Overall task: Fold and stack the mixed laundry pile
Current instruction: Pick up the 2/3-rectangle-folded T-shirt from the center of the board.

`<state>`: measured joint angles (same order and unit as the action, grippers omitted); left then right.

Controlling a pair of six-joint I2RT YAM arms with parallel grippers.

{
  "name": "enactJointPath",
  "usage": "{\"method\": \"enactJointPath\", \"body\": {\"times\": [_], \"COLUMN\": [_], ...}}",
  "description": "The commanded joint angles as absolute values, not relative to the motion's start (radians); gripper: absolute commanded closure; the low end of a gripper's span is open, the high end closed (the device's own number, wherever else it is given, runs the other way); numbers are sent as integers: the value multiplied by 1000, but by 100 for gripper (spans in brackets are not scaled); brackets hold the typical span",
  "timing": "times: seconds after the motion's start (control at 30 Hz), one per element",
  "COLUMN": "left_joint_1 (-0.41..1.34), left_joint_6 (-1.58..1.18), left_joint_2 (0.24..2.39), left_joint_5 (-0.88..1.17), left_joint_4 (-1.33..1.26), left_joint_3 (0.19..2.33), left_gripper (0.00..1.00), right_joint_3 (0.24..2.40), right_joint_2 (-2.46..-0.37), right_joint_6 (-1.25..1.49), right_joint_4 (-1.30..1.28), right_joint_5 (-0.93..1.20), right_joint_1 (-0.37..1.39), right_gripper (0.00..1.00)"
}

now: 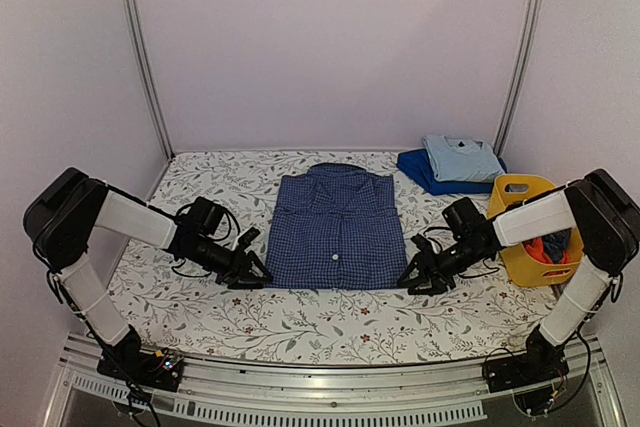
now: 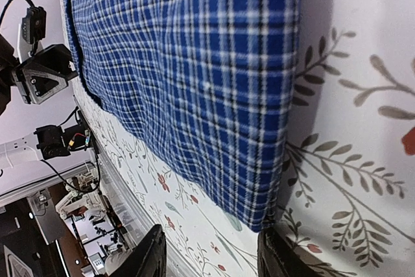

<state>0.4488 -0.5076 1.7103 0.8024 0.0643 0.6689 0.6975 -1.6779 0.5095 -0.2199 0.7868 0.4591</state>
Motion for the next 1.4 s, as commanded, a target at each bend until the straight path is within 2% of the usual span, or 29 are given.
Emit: {"method": "enactJointPath", "body": {"times": [0.0,0.27,0.43,0.57,0.67,0.83,1.0,1.13,1.23,1.37], "left_joint_1": [459,462,472,482,492,527,599,617,590,506], "left_joint_6": [-506,-507,-502,-500,-501,-517,-550,-617,-609,-586], "left_joint_2": [1722,1749,1757,1738,1708,1660,1554,1385,1309,1341], "left_joint_5": [737,742,755,762,763,768,791,777,744,731], "left_joint_4": [100,74,75,89,108,145,259,369,451,490], "left_joint_3": [655,660,680,680,670,652,629,610,661,788], "left_gripper": [52,53,63,77,84,100,100,100,100,100], "right_joint_3": [701,741,750,749,735,698,630,561,597,707], "right_joint_2": [-1691,-1741,-1774,-1765,-1738,-1675,-1546,-1399,-1304,-1307], "right_joint_6": [466,446,433,435,434,443,501,634,681,655], "right_joint_4": [-308,-286,-258,-265,-273,-298,-346,-363,-420,-486], "right_joint_5": [657,698,758,773,782,799,835,870,853,843], "right_joint_1": [425,423,428,434,436,449,523,563,559,509], "right_gripper": [52,55,72,87,100,100,100,100,100,100]}}
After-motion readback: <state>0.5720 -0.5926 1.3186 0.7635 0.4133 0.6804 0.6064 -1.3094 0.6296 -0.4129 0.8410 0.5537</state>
